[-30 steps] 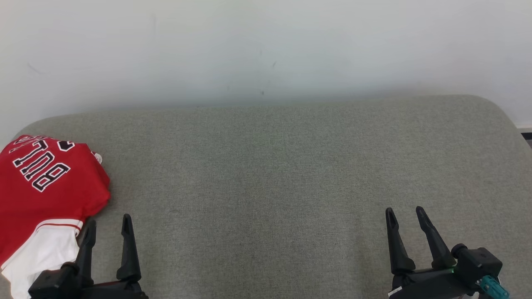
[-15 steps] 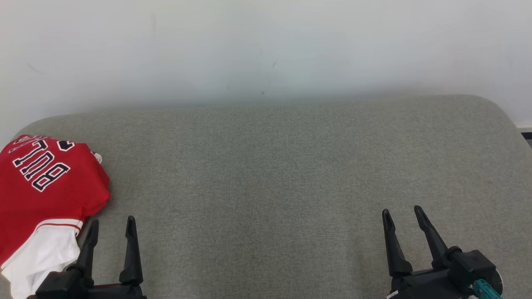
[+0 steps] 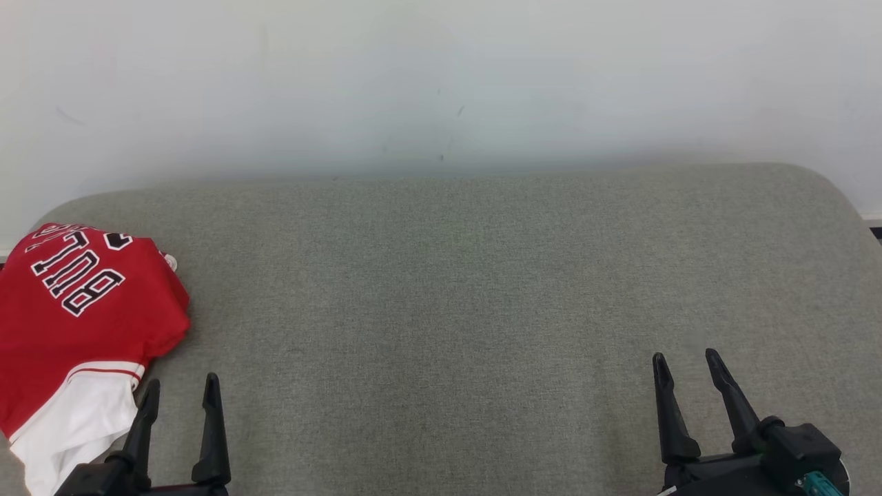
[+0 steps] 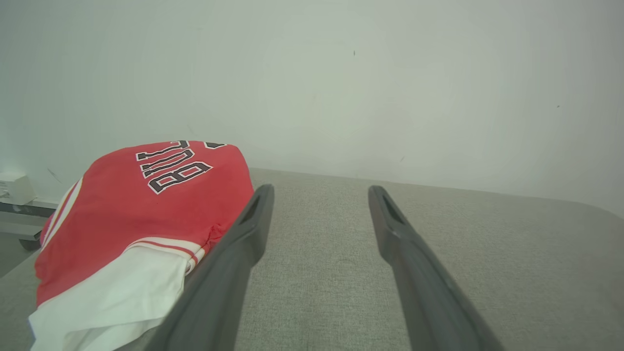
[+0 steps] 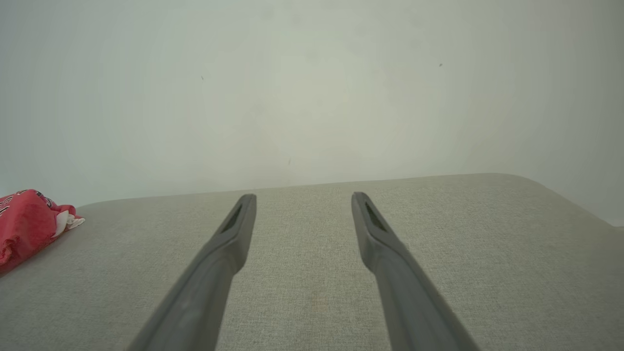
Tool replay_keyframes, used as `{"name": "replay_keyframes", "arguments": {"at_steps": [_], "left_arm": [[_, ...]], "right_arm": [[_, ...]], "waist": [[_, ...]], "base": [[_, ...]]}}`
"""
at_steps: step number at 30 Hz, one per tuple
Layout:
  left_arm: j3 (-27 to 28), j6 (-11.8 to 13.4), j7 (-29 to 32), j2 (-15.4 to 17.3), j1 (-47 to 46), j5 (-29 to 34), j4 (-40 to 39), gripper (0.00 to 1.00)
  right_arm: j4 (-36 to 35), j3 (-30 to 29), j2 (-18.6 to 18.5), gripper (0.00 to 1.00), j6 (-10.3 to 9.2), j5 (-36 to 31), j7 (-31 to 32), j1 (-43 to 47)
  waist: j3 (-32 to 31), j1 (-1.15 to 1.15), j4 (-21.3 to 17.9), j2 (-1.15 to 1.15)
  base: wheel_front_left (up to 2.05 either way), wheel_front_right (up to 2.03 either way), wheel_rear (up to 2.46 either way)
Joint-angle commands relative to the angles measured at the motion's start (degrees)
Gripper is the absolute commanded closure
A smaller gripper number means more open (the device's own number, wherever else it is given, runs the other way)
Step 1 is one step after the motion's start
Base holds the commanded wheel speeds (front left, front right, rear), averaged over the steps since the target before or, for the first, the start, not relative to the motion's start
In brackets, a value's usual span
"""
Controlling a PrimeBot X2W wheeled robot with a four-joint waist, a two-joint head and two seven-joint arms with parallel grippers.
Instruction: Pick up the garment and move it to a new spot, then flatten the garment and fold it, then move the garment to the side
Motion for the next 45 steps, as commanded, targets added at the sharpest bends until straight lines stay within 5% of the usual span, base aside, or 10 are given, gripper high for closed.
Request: {"name": "replay_keyframes", "arguments": {"at_steps": [1, 21, 45], "left_arm": [[0.2, -0.3, -0.2, 0.3, 0.4, 0.2, 0.2, 0.00], [0.4, -0.1, -0.1, -0.1, -0.3, 1.0, 0.5, 0.00], [1.4, 2.2, -0.1, -0.1, -0.2, 1.8, 1.3, 0.00]], "right_arm": [[0.3, -0.2, -0.5, 0.00, -0.12, 0.8, -0.3, 0.6], [1.3, 1.3, -1.0, 0.00, -0.12, 3.3, -0.2, 0.7], [1.3, 3.6, -1.2, 0.00, -0.12, 3.6, -0.2, -0.2]], "waist": [[0.0, 0.01, 0.1, 0.00], [0.2, 0.01, 1.8, 0.00], [2.5, 0.01, 22.2, 0.00]], "base": [[0.00, 0.00, 0.00], [0.00, 0.00, 0.00], [0.00, 0.00, 0.00]]}}
